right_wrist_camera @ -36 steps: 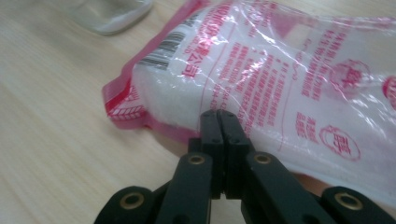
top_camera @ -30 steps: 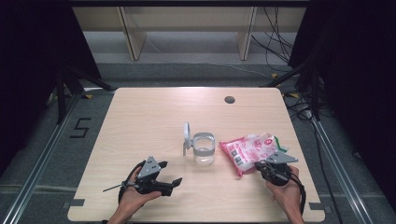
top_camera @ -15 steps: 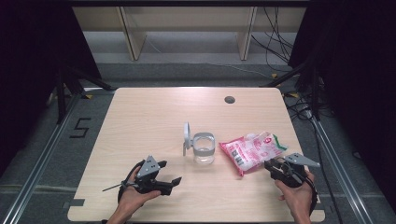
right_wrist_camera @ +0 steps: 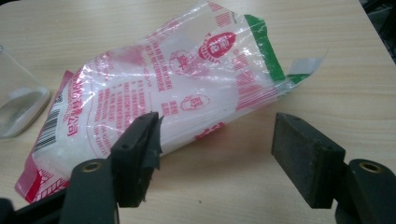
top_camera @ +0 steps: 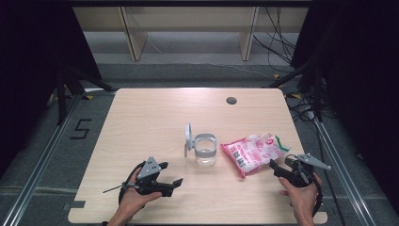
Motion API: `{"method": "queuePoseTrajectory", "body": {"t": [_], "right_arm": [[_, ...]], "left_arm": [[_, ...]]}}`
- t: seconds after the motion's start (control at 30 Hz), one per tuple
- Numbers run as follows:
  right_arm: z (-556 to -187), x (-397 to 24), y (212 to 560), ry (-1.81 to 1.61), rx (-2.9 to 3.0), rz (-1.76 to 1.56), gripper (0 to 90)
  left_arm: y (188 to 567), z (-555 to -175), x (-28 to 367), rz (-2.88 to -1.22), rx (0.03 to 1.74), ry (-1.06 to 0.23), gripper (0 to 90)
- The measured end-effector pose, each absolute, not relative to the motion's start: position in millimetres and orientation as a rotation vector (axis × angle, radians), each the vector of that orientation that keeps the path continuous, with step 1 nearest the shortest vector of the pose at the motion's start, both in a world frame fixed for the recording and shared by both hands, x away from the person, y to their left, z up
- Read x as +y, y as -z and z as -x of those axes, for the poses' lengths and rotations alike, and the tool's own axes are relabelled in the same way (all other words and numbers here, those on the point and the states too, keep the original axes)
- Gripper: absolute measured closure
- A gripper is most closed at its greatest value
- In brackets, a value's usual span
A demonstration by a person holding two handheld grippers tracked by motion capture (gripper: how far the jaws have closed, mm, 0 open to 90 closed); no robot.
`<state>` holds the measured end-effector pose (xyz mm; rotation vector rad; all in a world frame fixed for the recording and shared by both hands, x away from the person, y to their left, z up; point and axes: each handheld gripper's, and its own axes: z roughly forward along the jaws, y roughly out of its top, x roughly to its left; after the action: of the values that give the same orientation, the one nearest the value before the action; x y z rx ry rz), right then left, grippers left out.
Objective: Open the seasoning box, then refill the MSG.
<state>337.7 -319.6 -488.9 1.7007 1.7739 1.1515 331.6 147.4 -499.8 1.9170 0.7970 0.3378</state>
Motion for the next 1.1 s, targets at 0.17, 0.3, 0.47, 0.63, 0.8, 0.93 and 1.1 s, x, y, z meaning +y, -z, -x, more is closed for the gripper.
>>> {"method": "queuePoseTrajectory", "body": {"t": [0.17,0.3,0.47,0.63,0.8,0.93,1.1], "right_arm": [[-342,-324,492,-1.155,1.750,-1.703,29.4],[-349,-327,496,-1.182,1.752,-1.664,28.0],[-352,-323,494,-1.175,1.768,-1.684,28.1],[-356,-319,495,-1.177,1.740,-1.739,28.0],[-365,-318,497,-1.198,1.745,-1.746,27.8],[-375,-320,502,-1.162,1.762,-1.719,27.8],[-381,-315,503,-1.133,1.764,-1.740,28.3]], "left_arm": [[501,-331,146,-1.908,0.805,-0.322,15.3],[502,-330,146,-1.934,0.810,-0.328,15.4],[502,-329,145,-1.933,0.804,-0.321,15.4],[503,-329,144,-1.942,0.766,-0.331,15.4],[503,-327,144,-1.924,0.799,-0.322,15.6],[503,-329,144,-1.947,0.771,-0.331,15.8],[503,-327,141,-1.924,0.797,-0.307,15.8]]}}
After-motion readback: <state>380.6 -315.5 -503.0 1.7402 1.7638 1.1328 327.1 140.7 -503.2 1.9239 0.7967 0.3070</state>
